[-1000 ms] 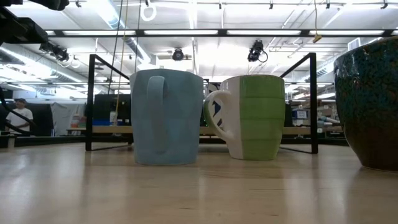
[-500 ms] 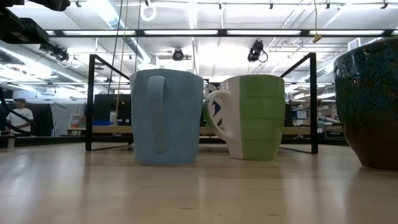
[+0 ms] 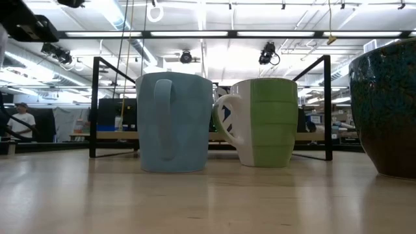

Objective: Place coffee mugs
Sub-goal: Put the violet mug on the shelf

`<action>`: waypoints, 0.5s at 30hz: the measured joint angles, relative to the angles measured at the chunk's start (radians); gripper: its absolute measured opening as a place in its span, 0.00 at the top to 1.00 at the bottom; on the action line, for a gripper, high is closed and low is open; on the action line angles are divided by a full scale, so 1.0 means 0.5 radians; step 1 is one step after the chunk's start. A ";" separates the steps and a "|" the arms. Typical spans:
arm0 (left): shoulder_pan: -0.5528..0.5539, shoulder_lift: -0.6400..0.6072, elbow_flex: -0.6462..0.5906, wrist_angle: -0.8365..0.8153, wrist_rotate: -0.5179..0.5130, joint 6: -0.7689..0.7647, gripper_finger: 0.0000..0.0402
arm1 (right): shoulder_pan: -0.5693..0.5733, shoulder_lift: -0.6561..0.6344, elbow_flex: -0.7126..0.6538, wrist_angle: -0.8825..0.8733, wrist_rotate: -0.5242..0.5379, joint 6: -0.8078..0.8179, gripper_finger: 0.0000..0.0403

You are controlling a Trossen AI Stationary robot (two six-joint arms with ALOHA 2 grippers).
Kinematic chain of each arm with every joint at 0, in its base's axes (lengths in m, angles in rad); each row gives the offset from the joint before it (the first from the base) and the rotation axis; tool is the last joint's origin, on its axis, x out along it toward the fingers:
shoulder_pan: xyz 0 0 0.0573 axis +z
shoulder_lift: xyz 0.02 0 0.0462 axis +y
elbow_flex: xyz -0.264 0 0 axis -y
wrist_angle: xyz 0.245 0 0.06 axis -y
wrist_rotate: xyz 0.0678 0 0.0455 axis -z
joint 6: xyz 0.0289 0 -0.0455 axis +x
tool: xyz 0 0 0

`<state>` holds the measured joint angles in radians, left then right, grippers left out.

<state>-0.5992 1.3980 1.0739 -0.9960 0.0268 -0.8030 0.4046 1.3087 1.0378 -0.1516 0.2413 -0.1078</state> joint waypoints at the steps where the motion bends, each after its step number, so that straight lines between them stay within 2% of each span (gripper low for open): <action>1: 0.024 -0.002 0.015 -0.016 0.017 0.012 0.96 | 0.000 0.000 0.000 -0.001 0.000 0.000 0.87; 15: 0.460 -0.005 0.518 -0.373 -0.085 0.536 0.96 | 0.000 0.000 0.000 -0.001 0.000 0.000 0.87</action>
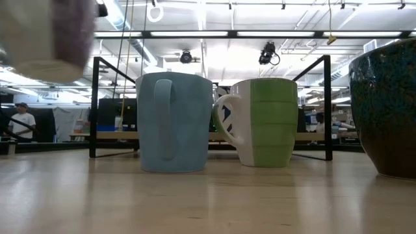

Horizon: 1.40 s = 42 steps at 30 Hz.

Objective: Place coffee mugs
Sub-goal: Put the violet mug on the shelf

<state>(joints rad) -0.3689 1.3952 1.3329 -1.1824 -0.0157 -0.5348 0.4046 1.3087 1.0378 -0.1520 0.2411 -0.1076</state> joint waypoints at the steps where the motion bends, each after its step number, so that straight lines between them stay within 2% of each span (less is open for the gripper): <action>1: 0.040 0.000 0.020 0.000 0.002 0.042 0.96 | 0.000 0.000 0.000 0.000 0.000 0.002 0.87; 9: 0.327 0.022 0.164 -0.071 0.038 0.345 0.96 | 0.000 0.000 0.000 -0.001 0.000 0.004 0.87; 22: 0.658 0.294 0.429 -0.214 -0.021 0.906 0.96 | 0.000 0.000 0.000 -0.002 0.000 0.000 0.87; 29: 0.805 0.373 0.453 -0.230 -0.106 1.200 0.96 | 0.000 0.000 0.000 -0.002 0.000 0.000 0.87; 42: 1.073 0.413 0.452 -0.220 -0.119 1.448 0.96 | 0.000 0.001 0.000 -0.002 0.000 -0.016 0.87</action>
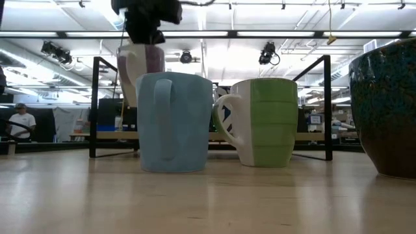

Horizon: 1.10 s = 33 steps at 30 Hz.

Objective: Place coffee mugs
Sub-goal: Put the violet mug on the shelf

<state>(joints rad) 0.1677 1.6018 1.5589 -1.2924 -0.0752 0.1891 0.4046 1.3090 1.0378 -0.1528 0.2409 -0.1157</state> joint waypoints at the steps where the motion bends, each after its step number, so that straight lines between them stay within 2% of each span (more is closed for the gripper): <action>1: 0.013 0.020 0.000 -0.003 -0.001 0.016 0.96 | 0.000 0.000 0.000 -0.001 0.000 0.000 0.87; 13: 0.104 0.295 -0.002 0.071 -0.026 0.241 0.96 | 0.001 0.000 0.000 -0.002 -0.001 0.000 0.87; 21: 0.199 0.286 -0.055 0.106 0.052 0.275 0.96 | 0.004 0.000 0.000 -0.010 -0.017 0.014 0.87; 33: 0.195 0.236 -0.151 0.110 0.062 0.308 0.96 | 0.005 0.000 0.000 -0.009 -0.019 0.023 0.87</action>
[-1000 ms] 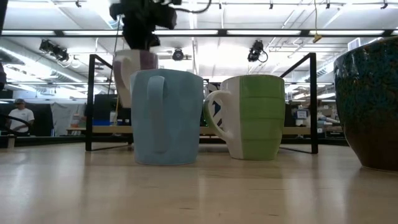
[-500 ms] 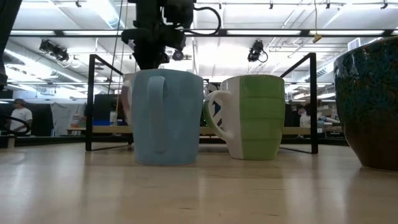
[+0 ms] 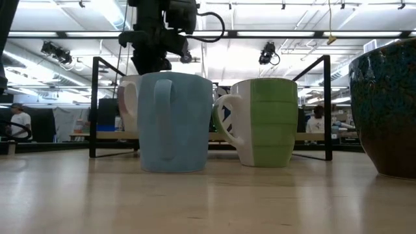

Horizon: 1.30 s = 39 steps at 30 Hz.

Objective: Place coffee mugs
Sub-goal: Put the violet mug on the shelf

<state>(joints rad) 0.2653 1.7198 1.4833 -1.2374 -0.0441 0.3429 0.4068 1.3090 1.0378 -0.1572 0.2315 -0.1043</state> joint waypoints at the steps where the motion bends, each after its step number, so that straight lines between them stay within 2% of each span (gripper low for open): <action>1: 0.000 -0.007 -0.002 -0.004 0.001 -0.010 0.96 | 0.000 0.000 0.000 0.005 0.000 0.000 0.87; 14: -0.002 -0.012 -0.004 -0.053 -0.009 -0.045 0.92 | 0.000 0.000 0.000 0.023 0.001 -0.004 0.87; 35: -0.002 -0.012 -0.004 -0.065 -0.008 -0.074 0.90 | 0.000 0.000 0.000 0.024 0.003 -0.006 0.87; 39: -0.002 -0.012 -0.004 -0.068 -0.008 -0.083 0.83 | 0.000 0.000 0.001 0.025 0.003 -0.006 0.87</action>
<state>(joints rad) 0.2642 1.7138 1.4811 -1.2713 -0.0482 0.3016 0.4068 1.3090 1.0381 -0.1448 0.2329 -0.1073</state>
